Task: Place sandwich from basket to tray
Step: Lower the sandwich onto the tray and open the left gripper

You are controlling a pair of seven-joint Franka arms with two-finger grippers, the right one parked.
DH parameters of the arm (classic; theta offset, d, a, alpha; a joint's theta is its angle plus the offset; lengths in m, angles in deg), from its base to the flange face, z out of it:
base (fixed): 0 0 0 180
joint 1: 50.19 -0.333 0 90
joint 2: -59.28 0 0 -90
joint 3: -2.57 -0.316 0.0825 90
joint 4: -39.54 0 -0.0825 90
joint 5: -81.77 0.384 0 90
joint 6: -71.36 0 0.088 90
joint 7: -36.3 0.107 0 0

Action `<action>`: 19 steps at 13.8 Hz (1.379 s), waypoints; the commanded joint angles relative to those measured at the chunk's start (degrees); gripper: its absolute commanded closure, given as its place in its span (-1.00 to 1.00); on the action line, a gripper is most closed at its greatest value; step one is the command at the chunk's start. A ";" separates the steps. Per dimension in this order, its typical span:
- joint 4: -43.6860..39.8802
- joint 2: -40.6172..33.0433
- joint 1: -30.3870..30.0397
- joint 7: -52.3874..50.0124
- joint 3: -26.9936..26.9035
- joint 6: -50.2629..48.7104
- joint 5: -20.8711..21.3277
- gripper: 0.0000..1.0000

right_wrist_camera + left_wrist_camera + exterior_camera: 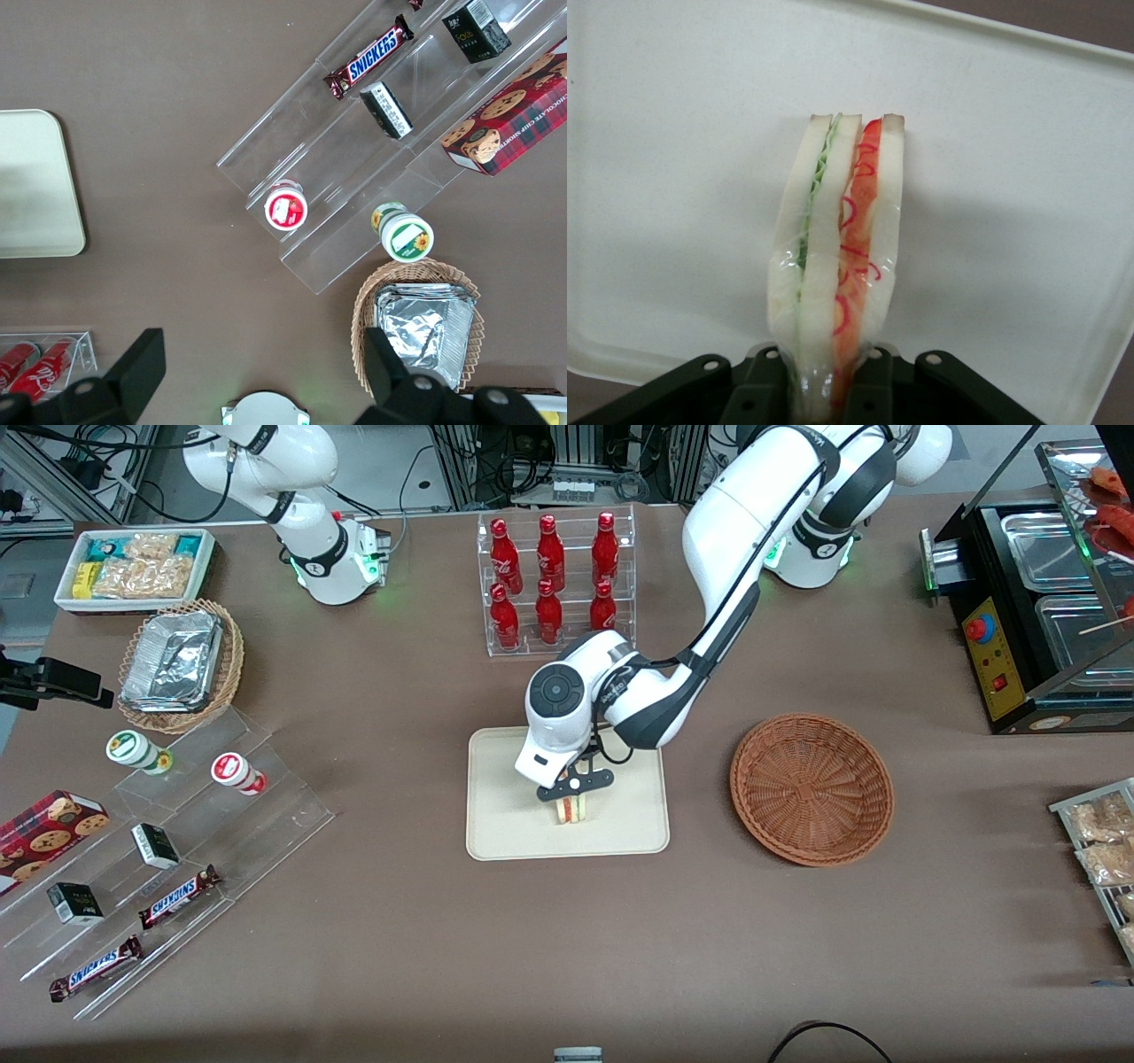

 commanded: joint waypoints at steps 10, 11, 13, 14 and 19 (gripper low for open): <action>-4.01 3.01 1.46 -5.38 -0.76 -1.02 2.70 -1.00; -4.01 2.66 1.37 -5.30 -0.76 -1.02 2.97 -1.00; -4.18 0.91 0.85 -5.21 -0.67 -1.54 2.45 -1.00; -4.27 -0.06 0.85 -5.30 -0.67 -1.89 2.45 -1.00; -4.19 -7.18 0.06 -4.42 -0.76 -6.64 2.27 -1.00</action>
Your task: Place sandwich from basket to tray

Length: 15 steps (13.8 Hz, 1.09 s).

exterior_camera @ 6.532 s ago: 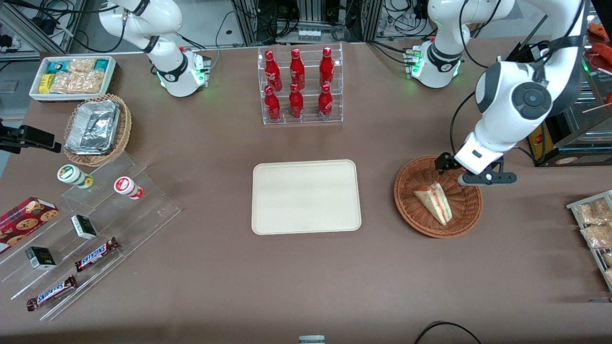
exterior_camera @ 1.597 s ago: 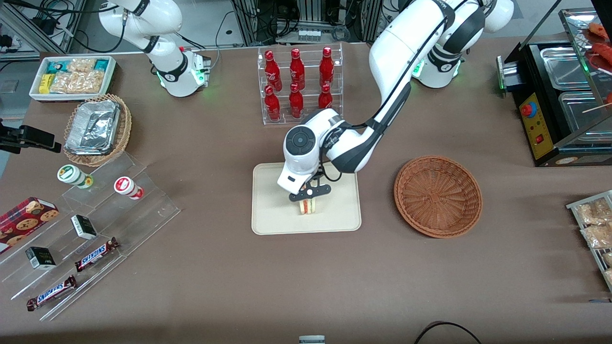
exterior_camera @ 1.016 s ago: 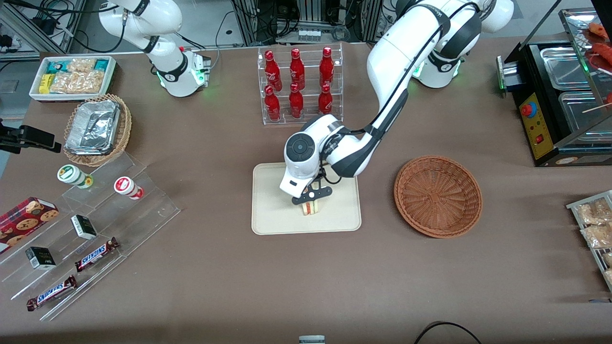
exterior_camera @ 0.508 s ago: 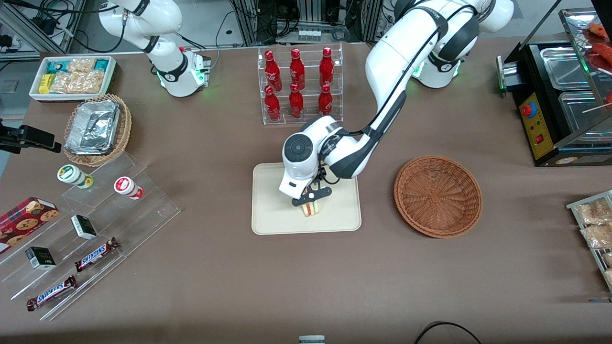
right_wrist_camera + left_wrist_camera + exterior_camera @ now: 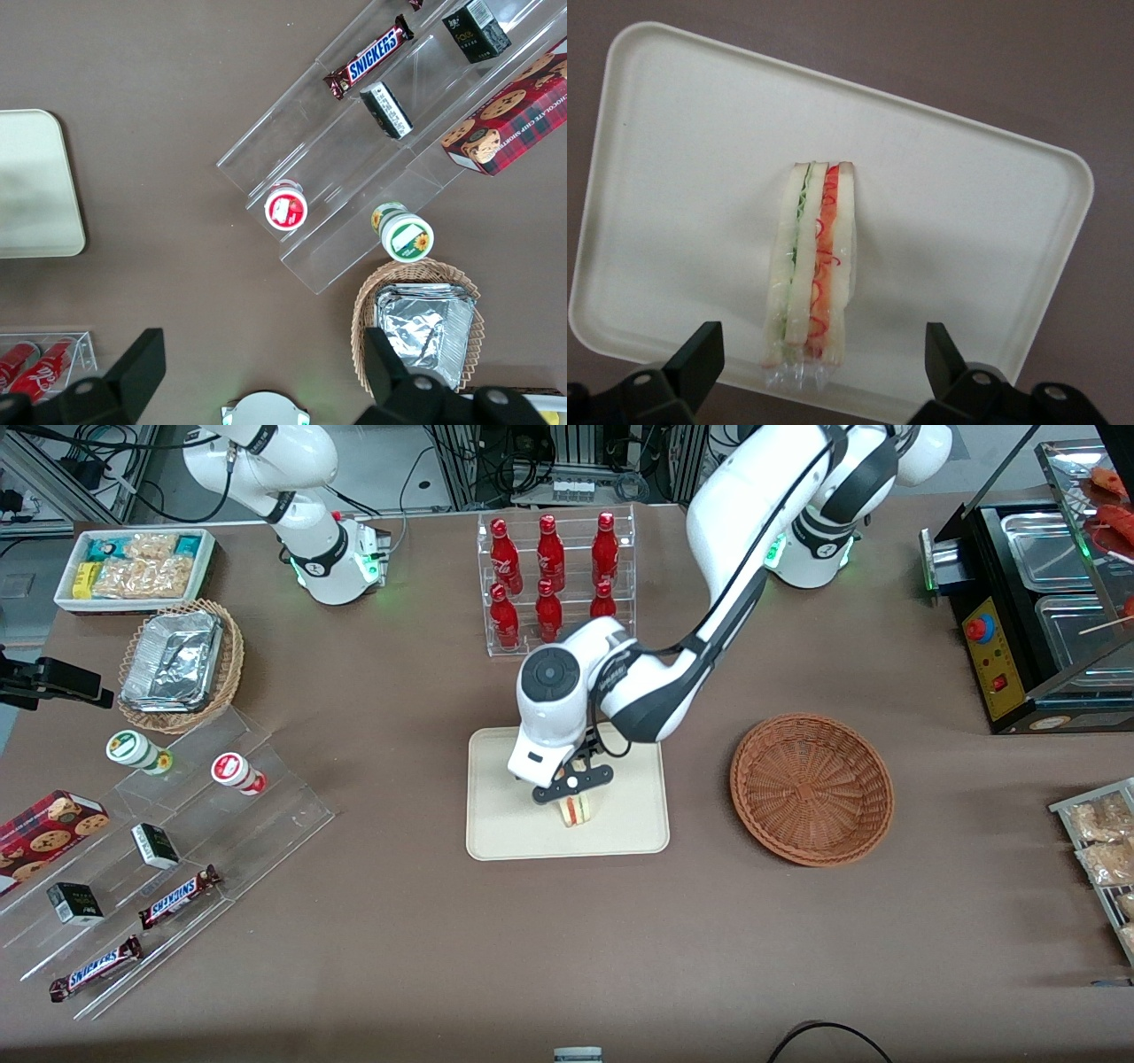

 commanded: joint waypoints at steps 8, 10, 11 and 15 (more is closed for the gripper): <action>5.05 -12.95 -9.26 7.58 -0.56 -13.07 -1.66 -1.00; 6.27 -13.48 -11.56 12.90 -0.82 -13.69 -1.40 -1.00; 8.03 -14.62 -13.83 16.59 -0.73 -13.69 -1.40 -1.00; 17.08 -23.22 -22.27 31.46 -0.56 -13.42 -3.06 -1.00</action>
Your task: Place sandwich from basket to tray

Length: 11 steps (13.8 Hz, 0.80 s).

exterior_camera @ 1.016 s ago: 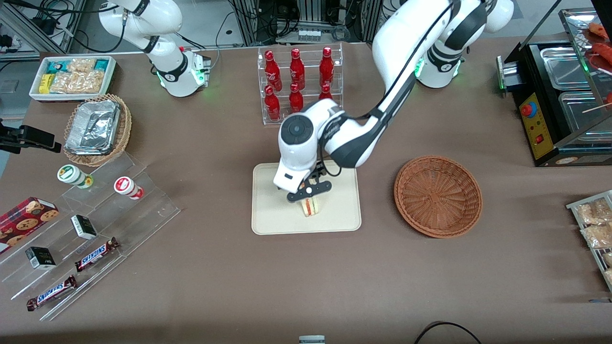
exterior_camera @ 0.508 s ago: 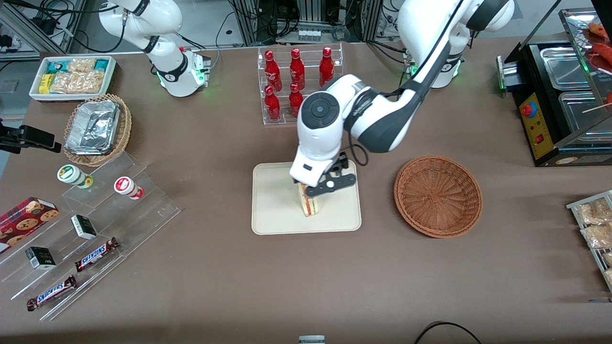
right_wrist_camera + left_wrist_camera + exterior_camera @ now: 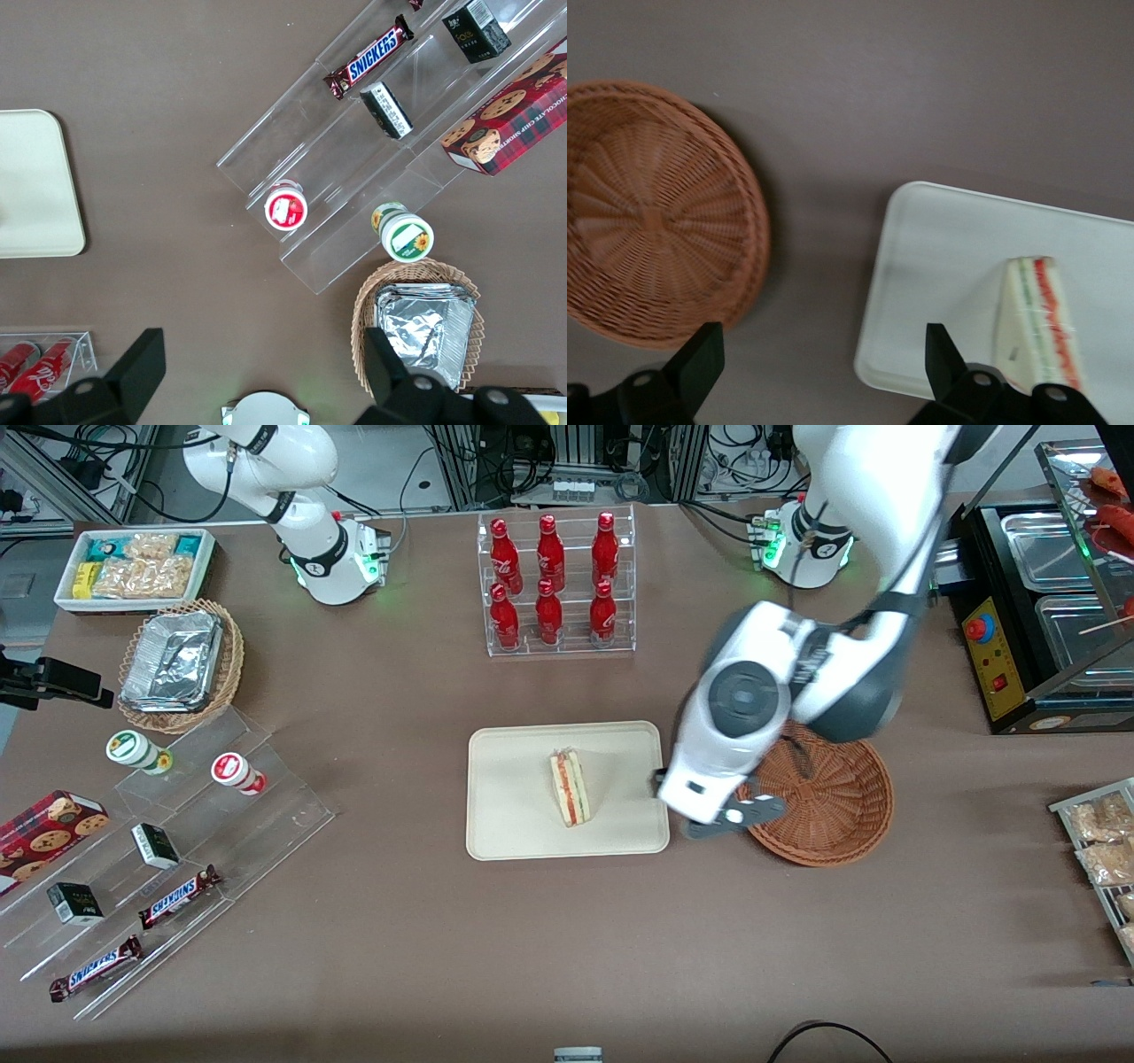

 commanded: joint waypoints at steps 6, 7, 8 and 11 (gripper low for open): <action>15.34 -18.24 -11.89 22.08 0.40 -2.51 -2.42 -1.00; 15.08 -19.56 -13.20 24.19 0.40 -4.61 -2.77 -1.00; 15.08 -21.14 -15.04 26.83 0.40 -6.37 -4.60 -1.00; 14.99 -25.80 -20.24 33.95 0.75 -10.96 -6.55 -1.00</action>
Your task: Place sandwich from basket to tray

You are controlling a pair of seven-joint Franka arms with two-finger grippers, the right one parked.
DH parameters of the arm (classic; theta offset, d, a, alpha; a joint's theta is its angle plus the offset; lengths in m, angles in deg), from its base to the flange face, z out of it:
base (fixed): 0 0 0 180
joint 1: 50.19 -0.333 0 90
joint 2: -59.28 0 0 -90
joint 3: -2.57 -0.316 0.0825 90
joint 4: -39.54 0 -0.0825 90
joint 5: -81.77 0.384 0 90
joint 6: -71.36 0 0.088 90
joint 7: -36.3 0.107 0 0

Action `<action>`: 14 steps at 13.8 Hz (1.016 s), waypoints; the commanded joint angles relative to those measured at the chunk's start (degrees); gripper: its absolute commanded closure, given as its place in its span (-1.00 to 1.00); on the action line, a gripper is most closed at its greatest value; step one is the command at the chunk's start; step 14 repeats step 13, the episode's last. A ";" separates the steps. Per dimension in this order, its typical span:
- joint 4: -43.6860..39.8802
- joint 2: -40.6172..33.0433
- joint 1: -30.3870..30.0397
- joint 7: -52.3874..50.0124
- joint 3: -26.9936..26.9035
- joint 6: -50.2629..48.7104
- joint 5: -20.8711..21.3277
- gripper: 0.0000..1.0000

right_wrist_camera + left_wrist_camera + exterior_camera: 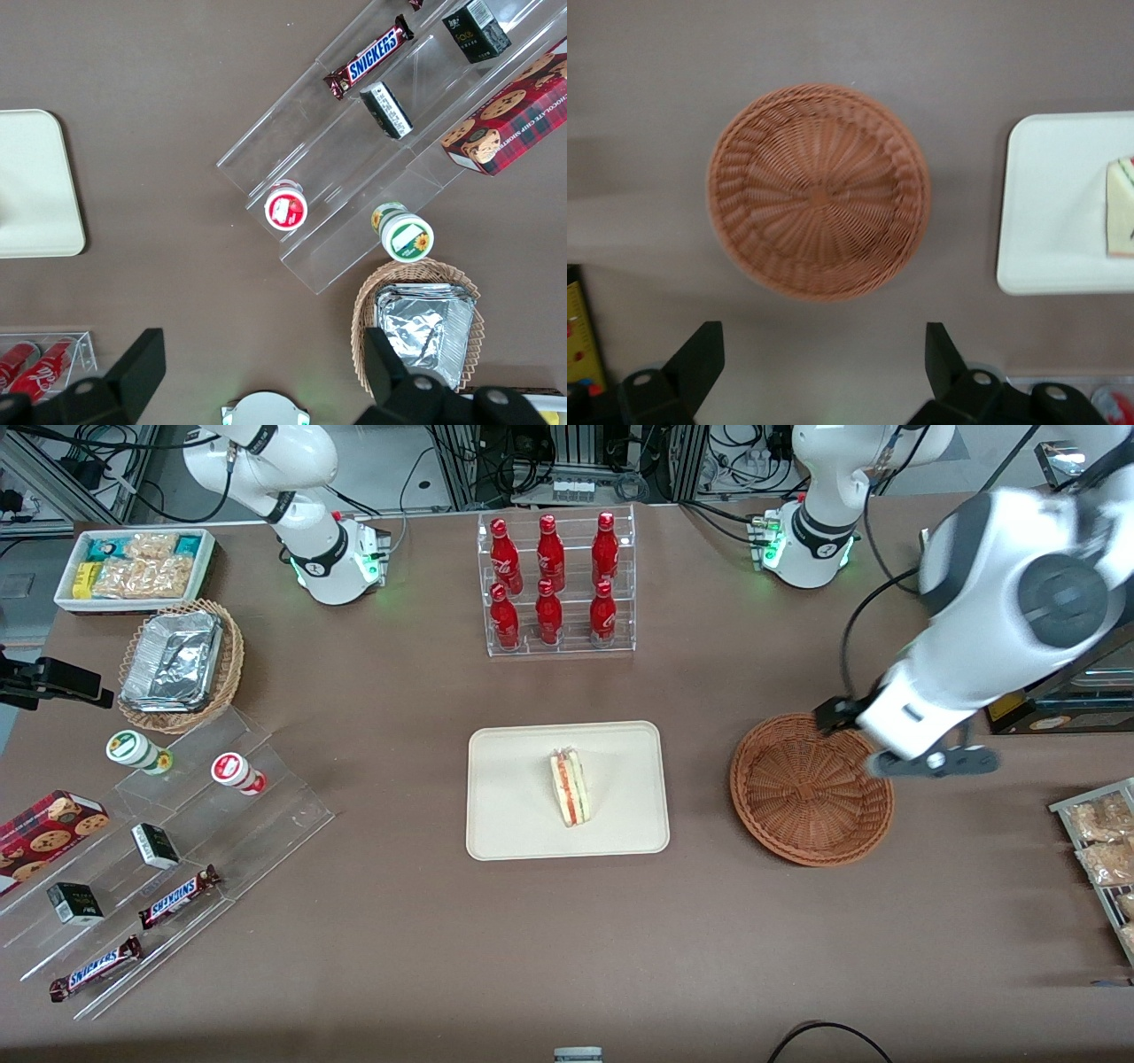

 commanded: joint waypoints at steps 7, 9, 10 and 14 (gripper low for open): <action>-0.51 -10.30 -4.75 8.02 -1.75 -11.29 -1.21 -1.00; -0.61 -10.57 -4.84 7.75 -2.54 -11.40 -1.38 -1.00; -0.52 -10.57 -4.84 7.75 -3.24 -11.31 -1.38 -1.00; -0.17 -10.48 -4.84 7.58 -4.83 -10.96 -1.47 -1.00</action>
